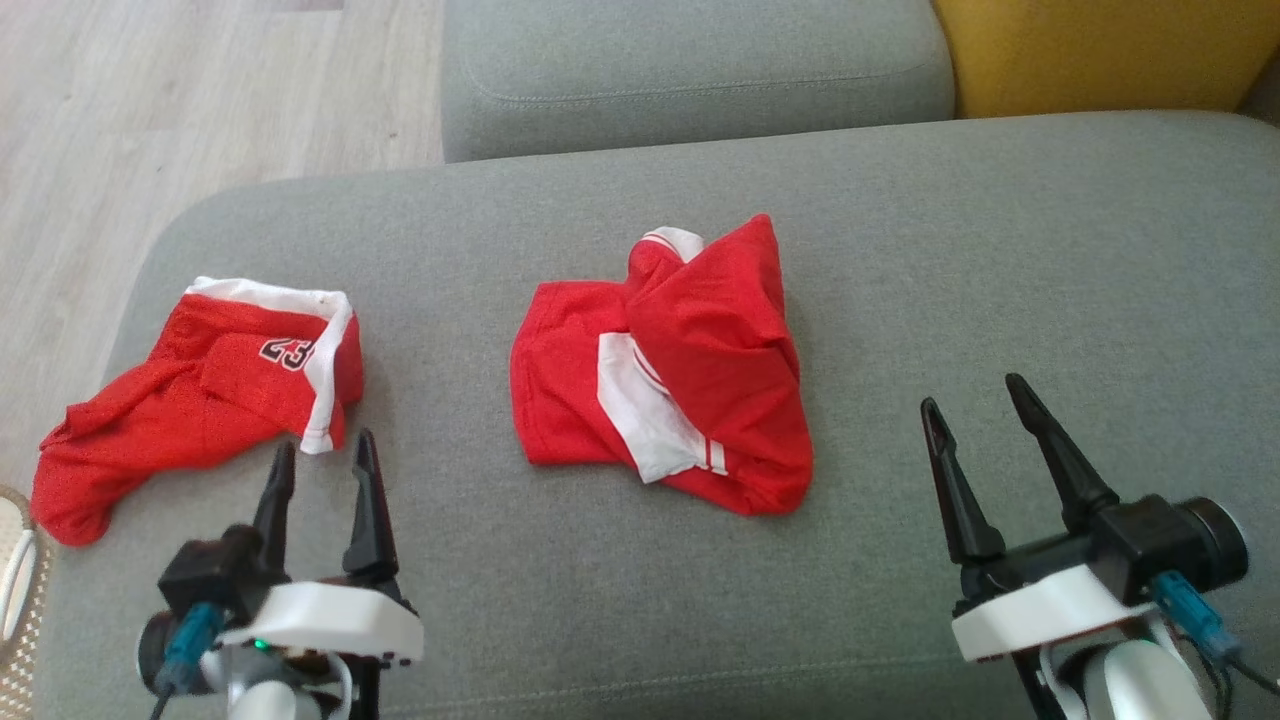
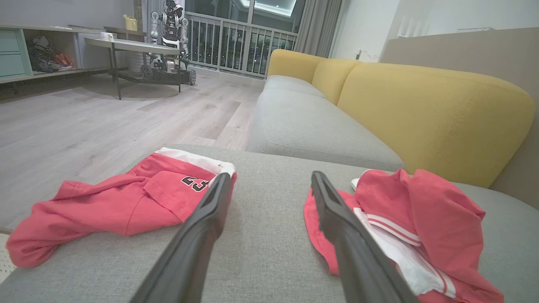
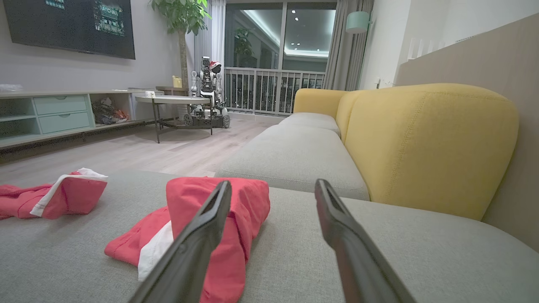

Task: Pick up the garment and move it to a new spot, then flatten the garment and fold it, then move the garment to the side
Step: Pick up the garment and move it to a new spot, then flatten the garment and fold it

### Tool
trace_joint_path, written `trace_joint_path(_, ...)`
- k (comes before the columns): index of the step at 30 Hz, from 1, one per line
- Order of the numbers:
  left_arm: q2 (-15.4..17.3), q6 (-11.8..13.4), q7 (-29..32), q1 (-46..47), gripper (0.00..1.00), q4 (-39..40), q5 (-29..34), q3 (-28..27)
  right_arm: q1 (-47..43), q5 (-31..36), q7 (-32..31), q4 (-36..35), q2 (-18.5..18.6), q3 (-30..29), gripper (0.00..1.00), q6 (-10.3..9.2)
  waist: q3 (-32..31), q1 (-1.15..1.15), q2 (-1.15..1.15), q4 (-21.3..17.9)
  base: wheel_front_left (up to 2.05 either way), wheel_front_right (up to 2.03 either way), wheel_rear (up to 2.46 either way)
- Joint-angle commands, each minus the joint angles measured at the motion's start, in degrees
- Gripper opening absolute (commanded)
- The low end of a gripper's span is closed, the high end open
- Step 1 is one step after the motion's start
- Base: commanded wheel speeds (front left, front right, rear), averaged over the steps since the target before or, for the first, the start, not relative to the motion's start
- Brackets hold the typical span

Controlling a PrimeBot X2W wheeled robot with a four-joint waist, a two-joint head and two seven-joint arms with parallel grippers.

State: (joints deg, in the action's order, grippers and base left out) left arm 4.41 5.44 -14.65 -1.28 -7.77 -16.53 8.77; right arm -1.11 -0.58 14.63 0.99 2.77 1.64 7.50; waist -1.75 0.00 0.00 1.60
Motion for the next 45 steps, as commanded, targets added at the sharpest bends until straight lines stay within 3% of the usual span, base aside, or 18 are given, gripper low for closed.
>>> trace_joint_path(1, -0.37, -0.56, -0.34, 2.13, 1.0, 2.2, 0.61, -1.99, 1.27, -0.44, 0.37, -1.83, 0.1, 0.88, 1.0, -0.01, -0.01, 0.0, 0.0, 0.08, 0.0, 0.0, 0.0)
trace_joint_path(8, -1.24, -1.96, -0.34, 2.07, 1.0, 1.71, 2.6, -1.41, 0.69, -2.04, 0.37, -1.58, 0.1, 1.59, 1.0, -0.01, 0.15, 0.0, 0.0, 1.13, 0.0, 0.0, 0.0)
trace_joint_path(15, -1.5, -1.67, -0.34, 2.3, 1.0, 0.97, 1.51, 1.21, 2.97, -0.45, -0.82, 1.73, 0.1, 8.82, 1.0, -0.01, 1.89, 0.0, 0.0, 5.0, 0.0, 0.0, 0.0)
trace_joint_path(23, -1.52, 0.11, -0.35, 5.6, 1.0, 1.07, -2.09, 6.04, 11.73, 2.17, -2.89, 13.53, 0.1, 15.88, 1.0, -0.01, 7.45, 0.0, 0.0, 13.03, 0.0, 0.0, 0.0)
trace_joint_path(31, -1.53, 1.42, -0.35, 7.78, 1.0, 1.75, -4.3, 8.37, 20.74, 2.32, -2.86, 28.03, 0.1, 12.76, 1.0, -0.01, 10.94, 0.0, 0.0, 18.77, 0.0, 0.0, 0.0)
trace_joint_path(39, -1.53, 1.91, -0.35, 8.53, 1.0, 2.05, -5.31, 8.88, 25.67, -0.53, -2.39, 38.2, 0.1, 8.37, 1.0, -0.01, 12.27, 0.0, 0.0, 20.82, 0.0, 0.0, 0.0)
trace_joint_path(40, -1.53, 1.92, -0.35, 8.64, 1.0, 2.11, -5.35, 9.03, 26.08, -1.12, -2.46, 39.27, 0.1, 7.91, 0.76, -0.01, 12.39, 0.0, 0.0, 20.97, 0.0, 0.0, 0.0)
trace_joint_path(41, -1.53, 1.96, -0.35, 8.73, 1.0, 2.17, -5.38, 9.1, 26.53, -1.16, -2.34, 40.1, 0.1, 7.69, 0.0, -0.01, 12.48, 0.0, 0.0, 21.04, 0.0, 0.0, 0.0)
trace_joint_path(45, -1.53, 2.21, -0.35, 8.84, 1.0, 2.25, -5.48, 9.12, 27.79, -1.34, -1.46, 42.26, 0.1, 7.31, 0.0, -0.01, 12.47, 0.0, 0.0, 20.94, 0.0, 0.0, 0.0)
